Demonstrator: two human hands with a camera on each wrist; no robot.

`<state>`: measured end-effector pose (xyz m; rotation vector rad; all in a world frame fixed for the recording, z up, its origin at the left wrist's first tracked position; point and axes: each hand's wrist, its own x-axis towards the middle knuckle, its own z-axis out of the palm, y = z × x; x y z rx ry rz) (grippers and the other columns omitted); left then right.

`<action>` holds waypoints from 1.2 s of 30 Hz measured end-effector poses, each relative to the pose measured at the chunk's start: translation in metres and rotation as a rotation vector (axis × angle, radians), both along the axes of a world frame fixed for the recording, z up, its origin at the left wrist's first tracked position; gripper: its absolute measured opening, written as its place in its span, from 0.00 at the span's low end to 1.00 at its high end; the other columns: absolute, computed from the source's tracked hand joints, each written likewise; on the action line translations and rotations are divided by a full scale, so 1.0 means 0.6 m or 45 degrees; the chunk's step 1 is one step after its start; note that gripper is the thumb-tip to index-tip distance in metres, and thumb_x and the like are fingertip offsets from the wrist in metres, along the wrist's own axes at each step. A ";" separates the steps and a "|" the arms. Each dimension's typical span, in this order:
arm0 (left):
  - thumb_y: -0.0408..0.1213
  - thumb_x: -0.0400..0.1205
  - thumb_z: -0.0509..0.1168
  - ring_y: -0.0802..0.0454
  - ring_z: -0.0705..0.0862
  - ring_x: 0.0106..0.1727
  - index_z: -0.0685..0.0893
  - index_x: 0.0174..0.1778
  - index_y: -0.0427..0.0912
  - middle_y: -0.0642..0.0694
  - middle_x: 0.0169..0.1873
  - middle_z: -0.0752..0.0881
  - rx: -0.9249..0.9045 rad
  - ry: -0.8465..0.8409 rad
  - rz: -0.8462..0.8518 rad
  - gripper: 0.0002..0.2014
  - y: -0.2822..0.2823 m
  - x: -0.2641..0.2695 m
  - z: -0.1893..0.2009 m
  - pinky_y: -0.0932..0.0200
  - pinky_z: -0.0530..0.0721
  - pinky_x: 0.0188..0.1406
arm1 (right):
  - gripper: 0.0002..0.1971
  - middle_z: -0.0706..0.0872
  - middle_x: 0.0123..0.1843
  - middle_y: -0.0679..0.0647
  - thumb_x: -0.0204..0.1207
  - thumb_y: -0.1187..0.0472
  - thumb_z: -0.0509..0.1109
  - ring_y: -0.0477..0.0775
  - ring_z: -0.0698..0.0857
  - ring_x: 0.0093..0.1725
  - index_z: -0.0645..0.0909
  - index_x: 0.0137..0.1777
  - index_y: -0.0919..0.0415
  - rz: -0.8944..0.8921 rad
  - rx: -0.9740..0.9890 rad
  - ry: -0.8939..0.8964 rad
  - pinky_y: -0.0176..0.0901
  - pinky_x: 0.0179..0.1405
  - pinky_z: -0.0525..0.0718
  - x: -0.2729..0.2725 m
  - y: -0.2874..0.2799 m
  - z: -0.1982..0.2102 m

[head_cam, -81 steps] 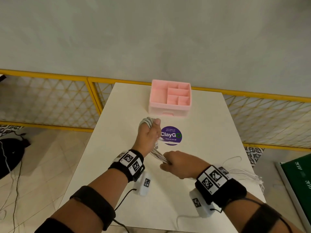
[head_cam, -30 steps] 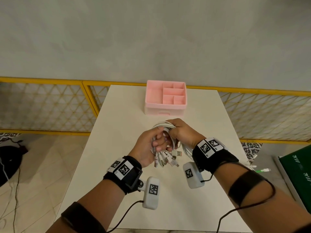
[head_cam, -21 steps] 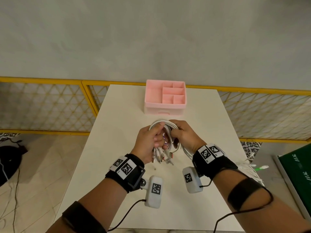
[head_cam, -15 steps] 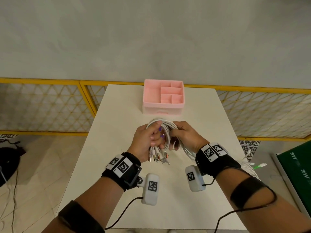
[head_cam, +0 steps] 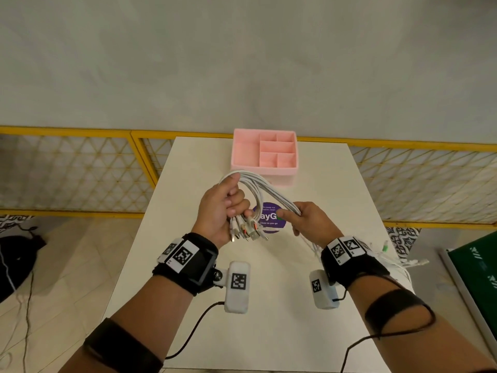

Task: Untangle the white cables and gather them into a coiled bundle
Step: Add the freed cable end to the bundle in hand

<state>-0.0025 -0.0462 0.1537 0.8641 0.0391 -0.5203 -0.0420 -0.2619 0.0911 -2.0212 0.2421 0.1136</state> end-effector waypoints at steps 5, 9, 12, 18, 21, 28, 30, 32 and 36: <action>0.43 0.87 0.64 0.58 0.60 0.17 0.68 0.29 0.47 0.54 0.17 0.60 -0.042 -0.023 0.071 0.20 0.012 0.013 0.010 0.59 0.76 0.24 | 0.20 0.80 0.20 0.43 0.78 0.39 0.71 0.39 0.75 0.20 0.82 0.32 0.53 -0.038 -0.074 -0.013 0.31 0.25 0.72 0.021 0.019 -0.002; 0.45 0.87 0.64 0.58 0.60 0.17 0.68 0.29 0.47 0.55 0.16 0.61 -0.105 -0.020 0.148 0.20 0.032 0.029 0.019 0.60 0.75 0.24 | 0.20 0.86 0.31 0.51 0.80 0.40 0.70 0.43 0.82 0.27 0.84 0.42 0.58 -0.039 -0.048 -0.131 0.32 0.28 0.77 0.031 0.047 -0.008; 0.45 0.87 0.64 0.58 0.61 0.17 0.68 0.29 0.47 0.55 0.16 0.61 -0.143 -0.009 0.206 0.20 0.048 0.042 0.022 0.60 0.76 0.24 | 0.21 0.76 0.30 0.57 0.82 0.45 0.69 0.51 0.76 0.25 0.78 0.41 0.65 -0.012 0.216 -0.058 0.37 0.23 0.75 0.021 0.079 -0.032; 0.44 0.86 0.66 0.57 0.60 0.17 0.69 0.29 0.48 0.54 0.18 0.60 -0.151 0.098 0.273 0.20 0.061 0.042 -0.008 0.59 0.76 0.25 | 0.27 0.66 0.21 0.53 0.82 0.41 0.67 0.51 0.60 0.19 0.65 0.28 0.56 -0.002 0.424 0.148 0.36 0.19 0.60 -0.008 0.135 -0.064; 0.44 0.86 0.66 0.57 0.61 0.17 0.69 0.29 0.48 0.54 0.18 0.60 -0.150 0.120 0.299 0.20 0.064 0.044 -0.017 0.59 0.76 0.26 | 0.26 0.66 0.22 0.54 0.84 0.44 0.65 0.51 0.61 0.21 0.65 0.28 0.56 -0.032 0.495 0.087 0.36 0.20 0.60 -0.018 0.139 -0.067; 0.43 0.87 0.64 0.56 0.61 0.17 0.69 0.30 0.47 0.54 0.18 0.62 -0.101 0.116 0.348 0.19 0.054 0.050 -0.027 0.59 0.75 0.25 | 0.11 0.68 0.29 0.55 0.86 0.56 0.66 0.52 0.64 0.23 0.81 0.49 0.65 -0.079 0.840 0.081 0.40 0.23 0.63 -0.035 0.125 -0.085; 0.42 0.86 0.64 0.55 0.61 0.18 0.69 0.29 0.47 0.54 0.17 0.62 -0.092 0.121 0.319 0.19 0.045 0.049 -0.025 0.59 0.74 0.25 | 0.09 0.67 0.30 0.54 0.84 0.59 0.67 0.51 0.65 0.23 0.82 0.55 0.65 -0.068 0.976 0.104 0.40 0.23 0.66 -0.039 0.119 -0.087; 0.42 0.86 0.63 0.55 0.61 0.18 0.70 0.28 0.47 0.54 0.17 0.62 -0.105 0.129 0.291 0.19 0.041 0.048 -0.024 0.59 0.74 0.26 | 0.11 0.64 0.30 0.52 0.86 0.64 0.63 0.50 0.63 0.24 0.82 0.63 0.63 -0.065 1.072 0.124 0.40 0.24 0.66 -0.042 0.110 -0.084; 0.43 0.85 0.64 0.56 0.61 0.19 0.70 0.28 0.47 0.54 0.18 0.62 -0.157 0.176 0.260 0.19 0.034 0.047 -0.023 0.59 0.74 0.28 | 0.05 0.60 0.30 0.51 0.84 0.62 0.63 0.48 0.59 0.23 0.80 0.50 0.60 -0.110 1.095 0.120 0.38 0.23 0.62 -0.044 0.094 -0.074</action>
